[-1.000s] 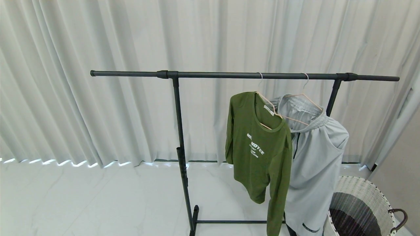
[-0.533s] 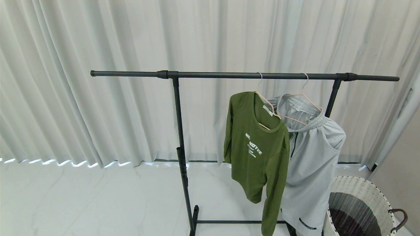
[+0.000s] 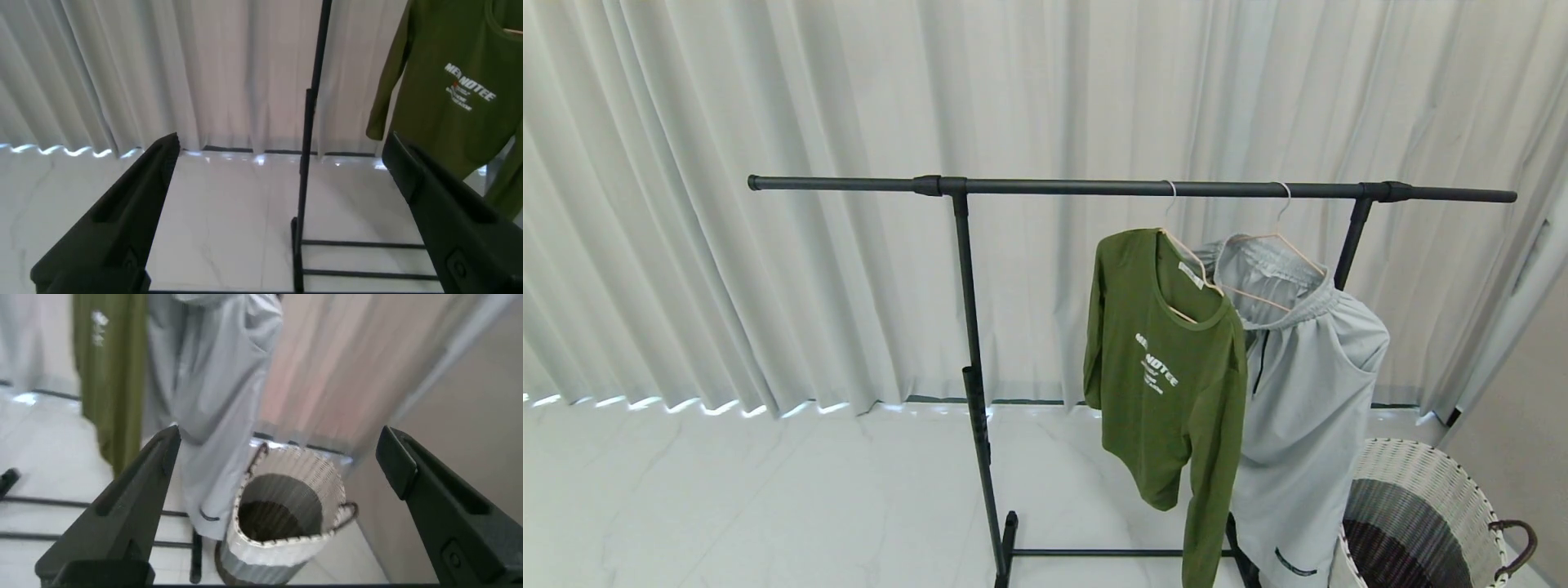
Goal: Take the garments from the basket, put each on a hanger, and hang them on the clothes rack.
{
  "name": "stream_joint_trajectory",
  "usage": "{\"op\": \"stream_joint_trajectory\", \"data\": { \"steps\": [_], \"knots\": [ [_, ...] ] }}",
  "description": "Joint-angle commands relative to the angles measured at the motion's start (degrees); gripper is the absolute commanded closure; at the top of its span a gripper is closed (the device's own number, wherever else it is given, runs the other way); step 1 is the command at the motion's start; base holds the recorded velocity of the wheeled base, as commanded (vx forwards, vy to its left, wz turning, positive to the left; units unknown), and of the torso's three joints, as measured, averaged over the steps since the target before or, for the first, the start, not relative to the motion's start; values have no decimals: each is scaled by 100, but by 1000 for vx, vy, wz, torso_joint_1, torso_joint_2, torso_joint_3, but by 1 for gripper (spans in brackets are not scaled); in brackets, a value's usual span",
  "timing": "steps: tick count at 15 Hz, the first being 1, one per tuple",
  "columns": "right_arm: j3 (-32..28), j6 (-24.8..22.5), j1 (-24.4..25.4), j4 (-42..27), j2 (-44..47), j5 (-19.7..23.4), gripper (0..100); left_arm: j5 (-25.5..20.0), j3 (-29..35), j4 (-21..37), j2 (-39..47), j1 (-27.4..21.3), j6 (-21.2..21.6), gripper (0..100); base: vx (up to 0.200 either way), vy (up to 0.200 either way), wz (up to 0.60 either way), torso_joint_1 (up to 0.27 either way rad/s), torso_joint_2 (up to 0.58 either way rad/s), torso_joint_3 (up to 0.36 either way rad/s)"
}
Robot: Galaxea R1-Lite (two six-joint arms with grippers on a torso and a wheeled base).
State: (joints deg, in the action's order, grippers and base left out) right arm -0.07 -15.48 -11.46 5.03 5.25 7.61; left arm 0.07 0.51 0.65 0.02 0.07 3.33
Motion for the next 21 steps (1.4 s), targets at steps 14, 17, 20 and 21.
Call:
{"op": "stream_joint_trajectory", "data": {
  "steps": [14,17,20,21],
  "knots": [
    [7,1241,1243,-503,-244,-356,0,45,-25,6,6,1,-227,0,0,0,0,0,0,0],
    [7,1381,1128,-503,-525,-392,0,45,-25,6,6,1,-227,0,0,0,0,0,0,0],
    [7,1390,1120,-503,-525,-383,0,45,-25,6,6,1,-227,0,0,0,0,0,0,0],
    [7,1390,1120,-503,-525,-383,0,45,-25,6,6,1,-227,0,0,0,0,0,0,0]
  ]
}}
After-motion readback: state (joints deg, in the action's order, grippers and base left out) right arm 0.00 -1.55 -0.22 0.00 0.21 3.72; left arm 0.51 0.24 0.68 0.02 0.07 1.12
